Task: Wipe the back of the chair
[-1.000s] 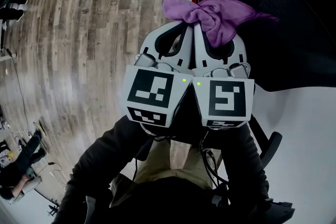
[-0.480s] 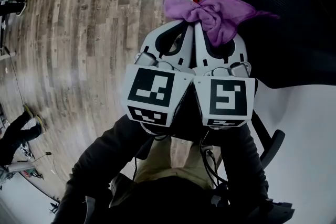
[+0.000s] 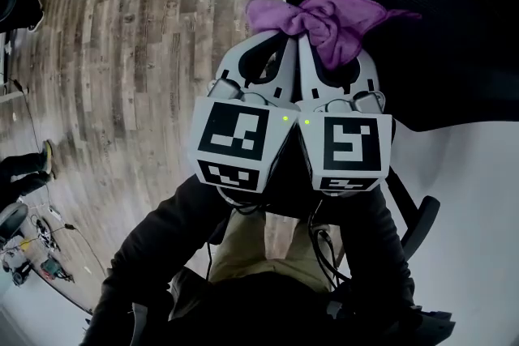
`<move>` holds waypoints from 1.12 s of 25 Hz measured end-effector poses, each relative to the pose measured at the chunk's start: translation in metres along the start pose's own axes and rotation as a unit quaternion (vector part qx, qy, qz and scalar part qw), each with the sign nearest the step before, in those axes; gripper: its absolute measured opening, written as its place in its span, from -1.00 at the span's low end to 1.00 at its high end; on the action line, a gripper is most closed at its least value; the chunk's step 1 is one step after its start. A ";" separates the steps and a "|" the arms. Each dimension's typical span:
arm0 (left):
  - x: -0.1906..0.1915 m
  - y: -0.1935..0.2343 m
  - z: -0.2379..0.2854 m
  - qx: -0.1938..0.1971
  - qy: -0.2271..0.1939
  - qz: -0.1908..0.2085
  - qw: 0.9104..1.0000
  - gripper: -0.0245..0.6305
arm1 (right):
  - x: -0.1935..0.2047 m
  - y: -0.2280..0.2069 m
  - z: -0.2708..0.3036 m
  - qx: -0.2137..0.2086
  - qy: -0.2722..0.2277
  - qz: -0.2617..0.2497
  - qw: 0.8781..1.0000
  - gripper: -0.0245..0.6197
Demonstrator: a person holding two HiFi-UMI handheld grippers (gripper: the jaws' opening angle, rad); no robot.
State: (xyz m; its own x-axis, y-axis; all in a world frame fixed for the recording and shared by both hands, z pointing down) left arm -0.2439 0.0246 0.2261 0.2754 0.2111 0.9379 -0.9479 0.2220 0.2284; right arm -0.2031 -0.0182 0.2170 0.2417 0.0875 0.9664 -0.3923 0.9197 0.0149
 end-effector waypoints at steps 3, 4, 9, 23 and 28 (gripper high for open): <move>0.001 -0.016 0.006 0.006 0.000 0.006 1.000 -0.93 | 0.002 -0.013 -0.010 0.007 -0.004 0.003 1.000 -0.72; 0.000 -0.020 0.008 0.009 0.000 0.007 1.000 -0.93 | 0.002 -0.018 -0.013 0.010 -0.005 0.004 1.000 -0.72; -0.005 -0.041 0.021 0.022 0.004 0.012 1.000 -0.93 | -0.001 -0.040 -0.023 0.023 -0.006 0.009 1.000 -0.72; 0.001 -0.098 0.035 0.043 0.012 0.029 0.999 -0.93 | 0.007 -0.083 -0.065 0.046 -0.013 0.021 0.999 -0.72; 0.004 -0.112 0.037 0.049 0.015 0.031 0.998 -0.93 | 0.012 -0.092 -0.077 0.052 -0.012 0.023 0.998 -0.72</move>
State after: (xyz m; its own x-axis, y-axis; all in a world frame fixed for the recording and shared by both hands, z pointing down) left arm -0.1422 -0.0351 0.2143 0.2196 0.2503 0.9429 -0.9739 0.1139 0.1966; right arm -0.0960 -0.0727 0.2071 0.2011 0.1191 0.9723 -0.4922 0.8705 -0.0048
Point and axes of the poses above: the fingertips, and each gripper's own axes: z forward along the fingers, y to its left, x out of its underside, the point moved 4 cm from there along -z, backward along the fingers, and after that the axes turned 12 degrees about -y, right-handed, at the moved point
